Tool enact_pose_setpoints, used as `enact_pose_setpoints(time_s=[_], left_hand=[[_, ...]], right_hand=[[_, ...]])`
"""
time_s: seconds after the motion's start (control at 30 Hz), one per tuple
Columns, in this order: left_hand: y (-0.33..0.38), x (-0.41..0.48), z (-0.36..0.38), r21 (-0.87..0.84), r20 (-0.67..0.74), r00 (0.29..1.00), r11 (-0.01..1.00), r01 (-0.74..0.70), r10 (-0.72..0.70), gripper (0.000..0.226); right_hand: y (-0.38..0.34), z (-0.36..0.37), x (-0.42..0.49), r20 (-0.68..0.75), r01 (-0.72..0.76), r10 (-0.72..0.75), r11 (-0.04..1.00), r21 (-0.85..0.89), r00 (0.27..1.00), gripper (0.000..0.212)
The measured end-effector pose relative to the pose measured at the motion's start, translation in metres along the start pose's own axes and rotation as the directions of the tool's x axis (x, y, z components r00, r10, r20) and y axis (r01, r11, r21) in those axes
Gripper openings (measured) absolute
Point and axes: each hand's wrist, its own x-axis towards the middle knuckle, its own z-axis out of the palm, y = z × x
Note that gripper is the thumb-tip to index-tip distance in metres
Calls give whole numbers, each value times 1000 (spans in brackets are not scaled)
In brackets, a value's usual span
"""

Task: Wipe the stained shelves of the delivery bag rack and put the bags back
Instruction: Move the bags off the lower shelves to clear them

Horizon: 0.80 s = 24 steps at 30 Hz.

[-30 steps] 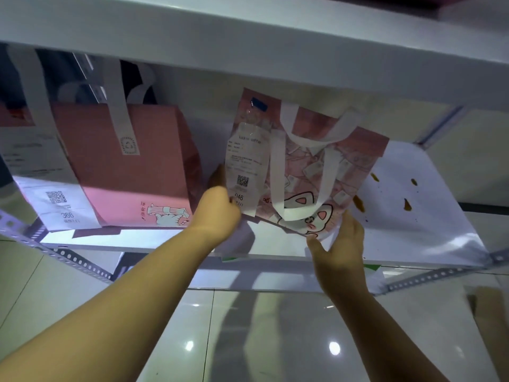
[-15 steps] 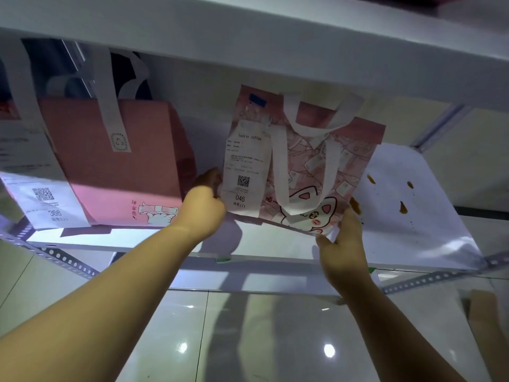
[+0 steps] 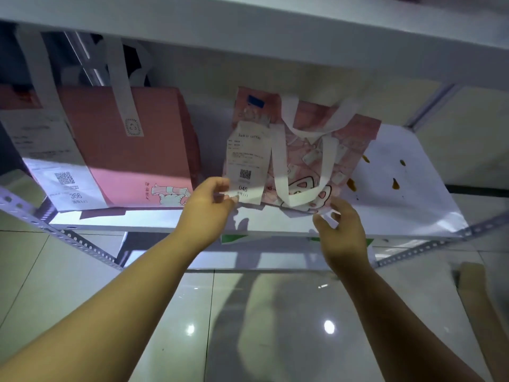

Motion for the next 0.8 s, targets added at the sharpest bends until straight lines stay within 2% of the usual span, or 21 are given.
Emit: enact_pose_setpoints(time_s=[0.1, 0.17, 0.3, 0.43, 0.67, 0.8], left_hand=[[-2, -24, -11, -47, 36, 999, 999, 22, -21, 19], [-6, -38, -18, -52, 50, 998, 998, 38, -36, 16], [-24, -61, -29, -35, 87, 993, 996, 82, -79, 15], [-51, -80, -33, 17, 83, 990, 993, 113, -114, 12], [-87, -103, 2, 46, -16, 983, 981, 186, -186, 9], [-110, -112, 32, -14, -79, 976, 980, 201, -201, 10]], right_hand=[[-7, 5, -26, -3, 71, -71, 995, 68, 997, 27], [-12, 12, -43, 41, 69, -73, 994, 80, 997, 21], [-13, 23, -76, 136, 210, -203, 977, -37, 970, 9], [0, 32, -97, 215, 95, -85, 995, -37, 973, 8], [52, 25, -99, 322, 7, 15, 998, -69, 947, 8], [82, 22, -90, 364, 36, -1, 995, -90, 931, 8]])
